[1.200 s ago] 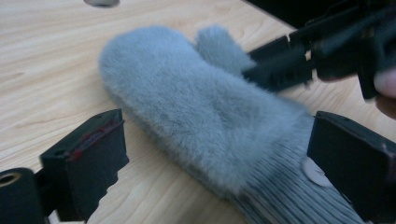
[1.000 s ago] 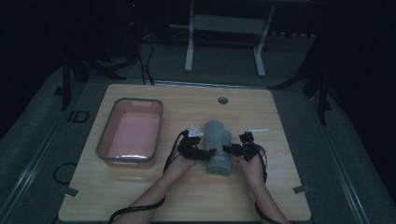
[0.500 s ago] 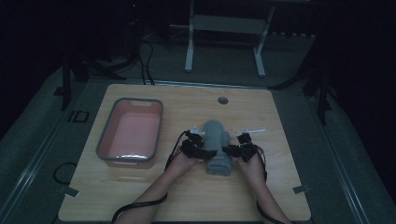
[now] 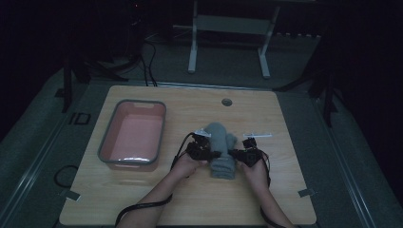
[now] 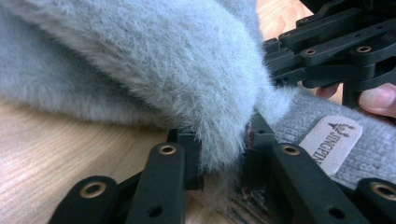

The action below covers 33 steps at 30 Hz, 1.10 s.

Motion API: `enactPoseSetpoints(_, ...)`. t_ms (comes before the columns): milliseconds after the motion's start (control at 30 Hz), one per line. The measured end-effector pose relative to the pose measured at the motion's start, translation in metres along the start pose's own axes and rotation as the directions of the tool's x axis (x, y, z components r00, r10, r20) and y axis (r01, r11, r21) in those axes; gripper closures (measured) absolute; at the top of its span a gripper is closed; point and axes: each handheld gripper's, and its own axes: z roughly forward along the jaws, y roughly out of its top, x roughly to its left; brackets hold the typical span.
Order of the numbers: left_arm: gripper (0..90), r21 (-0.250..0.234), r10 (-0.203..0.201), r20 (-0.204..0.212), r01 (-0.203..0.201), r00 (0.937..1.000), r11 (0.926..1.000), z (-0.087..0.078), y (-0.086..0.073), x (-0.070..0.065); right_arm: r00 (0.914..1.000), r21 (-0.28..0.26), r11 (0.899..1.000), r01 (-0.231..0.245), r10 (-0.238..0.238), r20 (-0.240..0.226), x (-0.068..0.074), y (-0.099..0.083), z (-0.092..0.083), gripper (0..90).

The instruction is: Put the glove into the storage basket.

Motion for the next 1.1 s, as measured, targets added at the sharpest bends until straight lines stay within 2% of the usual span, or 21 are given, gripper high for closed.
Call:
enactPoseSetpoints(100, 77.5, -0.010, 0.021, 0.000, -0.021, 0.9998, 0.9997, -0.004, 0.003, -0.003, 1.0000, -0.008, 1.000, -0.006, 0.006, 0.002, 0.002, 0.002, -0.004, 78.6)
enactPoseSetpoints(167, 77.9, -0.024, 0.011, 0.012, -0.011, 0.9999, 0.9996, -0.007, 0.005, -0.004, 1.0000, -0.013, 1.000, -0.004, 0.004, 0.000, 0.004, 0.004, -0.008, 79.0)
enactPoseSetpoints(267, 78.2, -0.041, 0.023, 0.016, -0.022, 0.9996, 0.9989, -0.015, 0.010, -0.006, 0.9999, -0.034, 0.999, -0.007, 0.007, -0.011, 0.007, 0.008, -0.014, 79.3)
enactPoseSetpoints(433, 78.3, -0.064, 0.048, 0.021, -0.046, 0.9987, 0.9969, -0.030, 0.020, -0.011, 0.9997, -0.065, 0.998, 0.011, -0.012, -0.022, 0.016, 0.017, -0.028, 79.7)
enactPoseSetpoints(767, 78.2, -0.066, 0.112, 0.007, -0.111, 0.9937, 0.9916, -0.064, 0.042, -0.019, 0.9980, -0.125, 0.992, 0.021, -0.028, -0.056, 0.039, 0.039, -0.050, 80.0)
enactPoseSetpoints(1100, 78.2, -0.072, 0.147, -0.012, -0.148, 0.9891, 0.9864, -0.101, 0.054, -0.011, 0.9950, -0.155, 0.987, 0.047, -0.060, -0.079, 0.067, 0.062, -0.054, 80.3)
